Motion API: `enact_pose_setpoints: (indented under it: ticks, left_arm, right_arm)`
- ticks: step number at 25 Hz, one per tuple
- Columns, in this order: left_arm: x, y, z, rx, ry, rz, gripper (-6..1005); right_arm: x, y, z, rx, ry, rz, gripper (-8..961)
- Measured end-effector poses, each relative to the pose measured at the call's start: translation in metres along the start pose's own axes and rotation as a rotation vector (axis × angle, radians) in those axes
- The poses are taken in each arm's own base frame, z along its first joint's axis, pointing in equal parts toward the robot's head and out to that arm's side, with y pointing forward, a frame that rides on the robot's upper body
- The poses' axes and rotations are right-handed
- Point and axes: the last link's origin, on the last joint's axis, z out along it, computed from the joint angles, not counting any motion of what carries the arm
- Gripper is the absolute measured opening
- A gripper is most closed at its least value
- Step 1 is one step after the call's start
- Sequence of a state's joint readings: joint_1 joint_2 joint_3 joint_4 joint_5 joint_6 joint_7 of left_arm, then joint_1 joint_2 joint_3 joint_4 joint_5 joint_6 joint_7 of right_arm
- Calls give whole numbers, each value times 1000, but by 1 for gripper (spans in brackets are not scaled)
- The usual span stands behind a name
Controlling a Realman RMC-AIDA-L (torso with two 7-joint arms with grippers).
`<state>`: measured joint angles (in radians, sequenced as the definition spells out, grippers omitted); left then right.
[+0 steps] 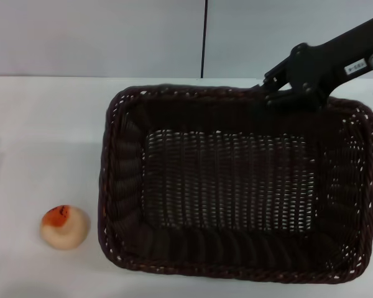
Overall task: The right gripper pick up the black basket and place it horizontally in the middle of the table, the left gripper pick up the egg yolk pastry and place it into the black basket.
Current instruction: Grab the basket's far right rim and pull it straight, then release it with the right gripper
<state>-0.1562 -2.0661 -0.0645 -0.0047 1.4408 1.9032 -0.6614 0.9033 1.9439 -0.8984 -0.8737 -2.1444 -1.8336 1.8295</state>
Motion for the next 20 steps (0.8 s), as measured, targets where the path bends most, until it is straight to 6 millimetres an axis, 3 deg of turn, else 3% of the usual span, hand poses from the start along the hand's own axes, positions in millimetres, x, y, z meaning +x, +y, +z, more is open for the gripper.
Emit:
enact_pose_setpoints:
  ticks: [20]
  left_arm:
    - [-5, 3, -7, 26, -24, -28, 679]
  right_arm:
    - [10, 1, 15, -12, -6, -58, 224]
